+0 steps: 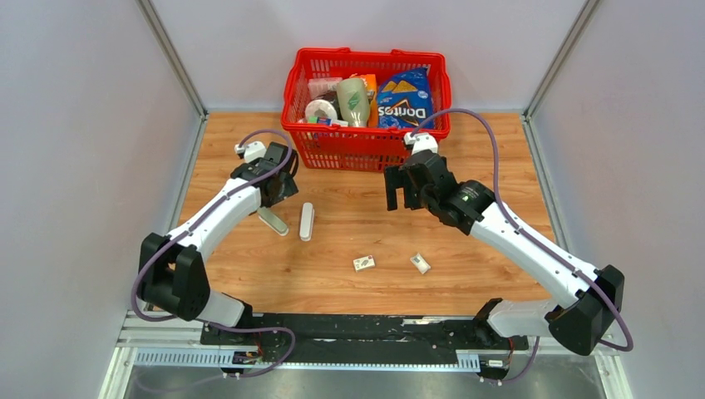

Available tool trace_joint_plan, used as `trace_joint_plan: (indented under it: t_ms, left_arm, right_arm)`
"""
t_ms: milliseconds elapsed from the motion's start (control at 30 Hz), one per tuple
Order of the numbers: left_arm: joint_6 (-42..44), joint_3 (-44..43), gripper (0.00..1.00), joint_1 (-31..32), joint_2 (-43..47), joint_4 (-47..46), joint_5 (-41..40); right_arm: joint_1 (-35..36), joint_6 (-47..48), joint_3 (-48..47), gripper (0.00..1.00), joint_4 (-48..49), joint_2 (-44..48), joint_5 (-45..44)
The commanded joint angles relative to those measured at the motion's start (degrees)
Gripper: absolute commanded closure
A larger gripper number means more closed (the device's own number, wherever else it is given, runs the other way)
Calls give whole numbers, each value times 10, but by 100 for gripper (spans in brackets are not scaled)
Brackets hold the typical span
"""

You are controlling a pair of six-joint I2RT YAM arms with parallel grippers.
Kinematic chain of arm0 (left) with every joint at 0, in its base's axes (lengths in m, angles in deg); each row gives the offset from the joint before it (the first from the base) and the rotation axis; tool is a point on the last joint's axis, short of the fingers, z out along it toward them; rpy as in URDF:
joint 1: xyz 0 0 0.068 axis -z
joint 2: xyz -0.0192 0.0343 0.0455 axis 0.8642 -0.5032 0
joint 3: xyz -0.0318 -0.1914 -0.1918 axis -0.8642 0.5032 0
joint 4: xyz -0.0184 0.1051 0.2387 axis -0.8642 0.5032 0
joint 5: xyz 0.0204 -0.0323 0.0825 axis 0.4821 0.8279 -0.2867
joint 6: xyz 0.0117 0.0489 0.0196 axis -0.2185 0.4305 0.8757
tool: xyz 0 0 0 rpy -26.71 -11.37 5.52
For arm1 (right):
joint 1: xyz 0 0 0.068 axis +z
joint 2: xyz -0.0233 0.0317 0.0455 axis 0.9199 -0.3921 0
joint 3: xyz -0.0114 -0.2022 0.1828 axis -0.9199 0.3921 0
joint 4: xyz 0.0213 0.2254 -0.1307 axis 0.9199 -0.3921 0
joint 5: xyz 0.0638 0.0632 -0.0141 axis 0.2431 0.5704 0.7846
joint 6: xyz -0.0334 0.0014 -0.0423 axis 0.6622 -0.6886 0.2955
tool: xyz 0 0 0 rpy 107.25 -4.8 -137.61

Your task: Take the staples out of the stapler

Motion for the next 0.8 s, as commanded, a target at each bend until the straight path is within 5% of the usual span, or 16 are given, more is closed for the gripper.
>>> trace_joint_plan:
  t_ms: [0, 333, 767]
  left_arm:
    - [-95, 18, 2, -5, -1, -7, 1]
    - [-183, 58, 2, -33, -19, -2, 12]
    - [-186, 59, 6, -54, -100, -34, 36]
  right_arm:
    - [2, -6, -6, 0, 12, 5, 23]
    - [13, -2, -6, 0, 11, -6, 28]
    - [31, -6, -3, 0, 8, -16, 30]
